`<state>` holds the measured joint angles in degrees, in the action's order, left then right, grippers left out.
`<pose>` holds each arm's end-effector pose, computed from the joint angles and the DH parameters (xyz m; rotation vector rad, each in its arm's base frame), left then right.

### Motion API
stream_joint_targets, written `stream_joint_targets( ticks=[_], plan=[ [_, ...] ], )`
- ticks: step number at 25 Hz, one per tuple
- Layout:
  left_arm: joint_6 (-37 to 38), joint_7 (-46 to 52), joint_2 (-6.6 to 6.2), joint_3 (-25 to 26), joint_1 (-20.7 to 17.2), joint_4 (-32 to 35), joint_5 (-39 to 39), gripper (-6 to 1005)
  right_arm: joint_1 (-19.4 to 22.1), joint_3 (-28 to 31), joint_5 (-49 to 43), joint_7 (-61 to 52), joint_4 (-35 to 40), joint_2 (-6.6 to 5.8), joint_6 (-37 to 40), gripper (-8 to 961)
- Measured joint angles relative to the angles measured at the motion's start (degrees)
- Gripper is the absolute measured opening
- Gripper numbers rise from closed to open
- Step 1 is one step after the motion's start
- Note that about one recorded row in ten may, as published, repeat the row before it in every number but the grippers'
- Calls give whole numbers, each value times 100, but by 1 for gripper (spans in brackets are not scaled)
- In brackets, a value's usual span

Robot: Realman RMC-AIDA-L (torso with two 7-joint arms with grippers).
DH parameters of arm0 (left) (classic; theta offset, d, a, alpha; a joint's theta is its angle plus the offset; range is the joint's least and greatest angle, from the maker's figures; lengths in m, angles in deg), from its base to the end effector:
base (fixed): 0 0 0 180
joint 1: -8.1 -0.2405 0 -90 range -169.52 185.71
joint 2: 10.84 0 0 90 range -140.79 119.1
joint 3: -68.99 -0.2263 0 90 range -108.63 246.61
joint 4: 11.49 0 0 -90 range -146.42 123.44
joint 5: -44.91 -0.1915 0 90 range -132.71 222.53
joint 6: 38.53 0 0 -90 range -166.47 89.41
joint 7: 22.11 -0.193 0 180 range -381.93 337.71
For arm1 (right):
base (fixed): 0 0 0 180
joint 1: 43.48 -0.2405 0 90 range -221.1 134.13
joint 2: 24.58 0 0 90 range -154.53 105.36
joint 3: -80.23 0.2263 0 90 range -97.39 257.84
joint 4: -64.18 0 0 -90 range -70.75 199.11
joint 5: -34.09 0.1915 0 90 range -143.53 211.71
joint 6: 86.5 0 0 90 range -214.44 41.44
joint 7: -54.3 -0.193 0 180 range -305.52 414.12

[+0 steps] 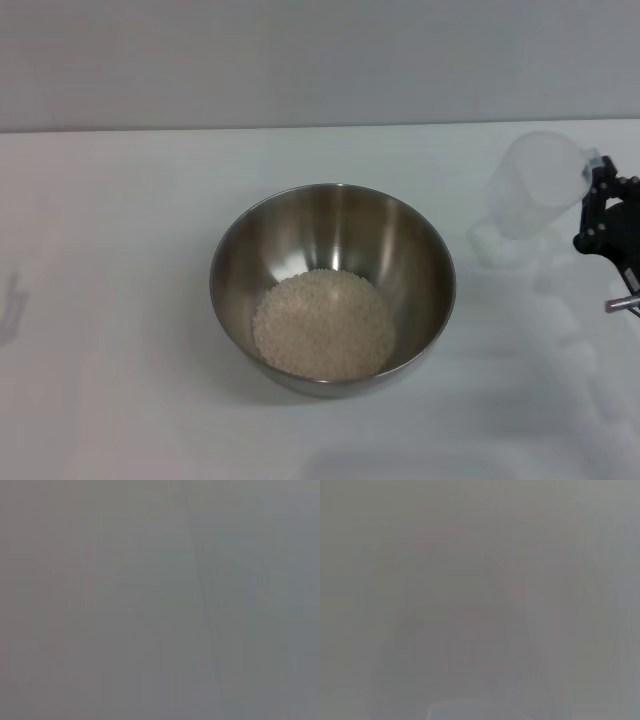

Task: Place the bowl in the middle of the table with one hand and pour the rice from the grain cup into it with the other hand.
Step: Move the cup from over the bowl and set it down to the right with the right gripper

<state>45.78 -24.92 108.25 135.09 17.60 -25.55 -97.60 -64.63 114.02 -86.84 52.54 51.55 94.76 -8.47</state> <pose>-0.3140 0.2850 0.0721 -1.3075 -0.3100 -0.6238 0.2587 0.3310 0.0025 -1.6115 0.3723 0.7791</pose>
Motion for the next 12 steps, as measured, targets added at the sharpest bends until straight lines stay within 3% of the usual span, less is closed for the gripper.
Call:
stream_joint_targets(
  ticks=[12],
  plan=[
    [-4, -6, 0, -71, 41, -2, 14, 813, -538, -53, -32, 0, 93, 11, -1644, 4]
  ],
)
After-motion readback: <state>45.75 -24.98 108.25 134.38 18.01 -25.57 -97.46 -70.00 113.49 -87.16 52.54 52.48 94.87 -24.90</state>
